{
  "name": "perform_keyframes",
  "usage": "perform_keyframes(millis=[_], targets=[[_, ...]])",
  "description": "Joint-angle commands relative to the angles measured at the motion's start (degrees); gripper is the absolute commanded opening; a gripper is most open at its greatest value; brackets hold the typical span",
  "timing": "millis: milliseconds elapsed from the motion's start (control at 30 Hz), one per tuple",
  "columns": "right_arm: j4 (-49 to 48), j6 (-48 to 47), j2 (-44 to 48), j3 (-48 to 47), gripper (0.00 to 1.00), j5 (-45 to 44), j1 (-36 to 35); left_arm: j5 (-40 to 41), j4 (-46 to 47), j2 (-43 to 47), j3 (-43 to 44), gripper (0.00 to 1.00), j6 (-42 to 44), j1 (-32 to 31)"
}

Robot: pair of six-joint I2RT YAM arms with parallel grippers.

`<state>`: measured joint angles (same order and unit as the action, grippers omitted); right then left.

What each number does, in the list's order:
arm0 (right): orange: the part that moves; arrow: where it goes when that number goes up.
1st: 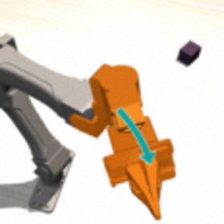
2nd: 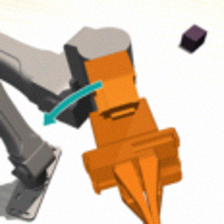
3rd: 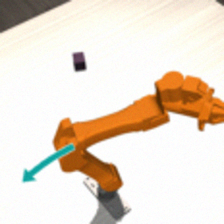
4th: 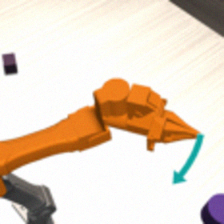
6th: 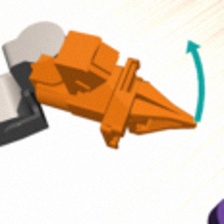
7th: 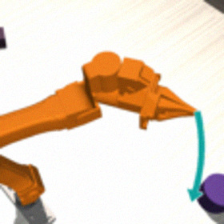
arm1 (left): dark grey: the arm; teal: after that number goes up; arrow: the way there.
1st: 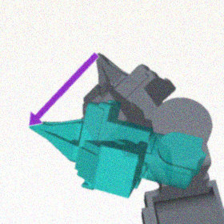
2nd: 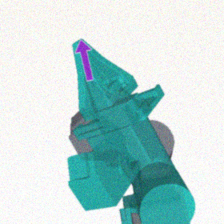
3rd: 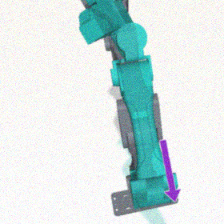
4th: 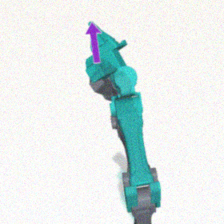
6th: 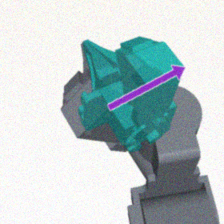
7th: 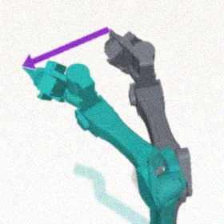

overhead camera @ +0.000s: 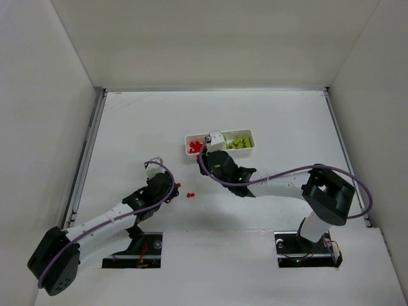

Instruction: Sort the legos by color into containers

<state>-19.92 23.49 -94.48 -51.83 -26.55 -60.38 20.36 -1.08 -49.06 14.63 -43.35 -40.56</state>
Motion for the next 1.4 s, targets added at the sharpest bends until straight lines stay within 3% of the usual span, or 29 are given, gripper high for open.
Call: perform_keyframes(millis=[0, 333, 433, 533, 900, 1367], targets=[[-1.35, -2.83, -0.79, -3.17, 0.27, 0.18, 4.34, 4.16, 2.14, -0.60, 2.68, 0.35, -0.59, -2.28], [-0.29, -2.13, -10.64, -15.31, 0.33, 6.15, 10.59, 11.01, 3.89, -9.47, 5.41, 0.37, 1.16, -6.68], [-0.12, -2.13, -10.29, -15.06, 0.42, 6.77, 10.50, 11.98, 5.12, -10.79, 5.23, 0.37, 1.16, -7.21], [-0.73, -1.60, -8.63, -12.25, 0.53, 6.07, 10.42, 12.07, 5.39, -12.29, 5.67, 0.37, 1.17, -7.30], [-7.23, 3.93, 0.52, 6.56, 0.49, 1.77, 1.46, 13.12, 7.94, -18.26, 6.98, 0.35, 0.81, -9.32], [-11.45, 7.89, 8.43, 16.41, 0.49, -1.58, -1.19, 19.71, 3.28, -25.73, 9.89, 0.27, -2.87, -12.39]])
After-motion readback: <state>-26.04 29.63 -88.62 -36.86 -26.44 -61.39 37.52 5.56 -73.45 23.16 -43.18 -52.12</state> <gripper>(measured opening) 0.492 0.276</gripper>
